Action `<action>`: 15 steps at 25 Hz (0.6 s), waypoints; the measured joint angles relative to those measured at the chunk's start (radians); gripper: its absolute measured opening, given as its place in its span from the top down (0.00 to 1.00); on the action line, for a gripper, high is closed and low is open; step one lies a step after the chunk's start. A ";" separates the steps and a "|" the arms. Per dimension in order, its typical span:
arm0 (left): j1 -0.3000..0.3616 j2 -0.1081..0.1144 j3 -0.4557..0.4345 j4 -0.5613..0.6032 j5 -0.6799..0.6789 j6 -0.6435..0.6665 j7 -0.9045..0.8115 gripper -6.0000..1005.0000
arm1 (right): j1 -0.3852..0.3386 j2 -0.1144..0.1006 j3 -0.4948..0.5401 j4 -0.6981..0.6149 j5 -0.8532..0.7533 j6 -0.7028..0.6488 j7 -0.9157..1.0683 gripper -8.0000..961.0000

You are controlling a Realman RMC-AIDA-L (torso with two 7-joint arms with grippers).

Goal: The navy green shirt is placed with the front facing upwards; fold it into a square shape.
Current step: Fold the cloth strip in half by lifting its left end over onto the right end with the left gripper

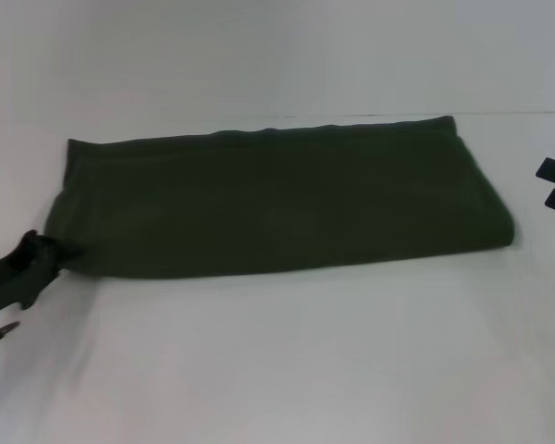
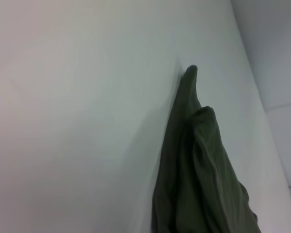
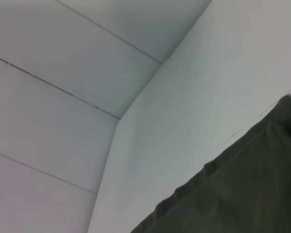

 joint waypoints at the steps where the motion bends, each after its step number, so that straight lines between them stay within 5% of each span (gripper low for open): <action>1: 0.008 0.001 -0.001 0.010 0.000 0.001 0.000 0.99 | 0.000 0.001 0.005 0.000 0.000 0.000 0.000 0.17; 15: 0.058 0.049 -0.058 0.126 0.046 -0.030 0.000 0.99 | -0.004 -0.004 0.014 0.012 -0.008 0.008 -0.002 0.17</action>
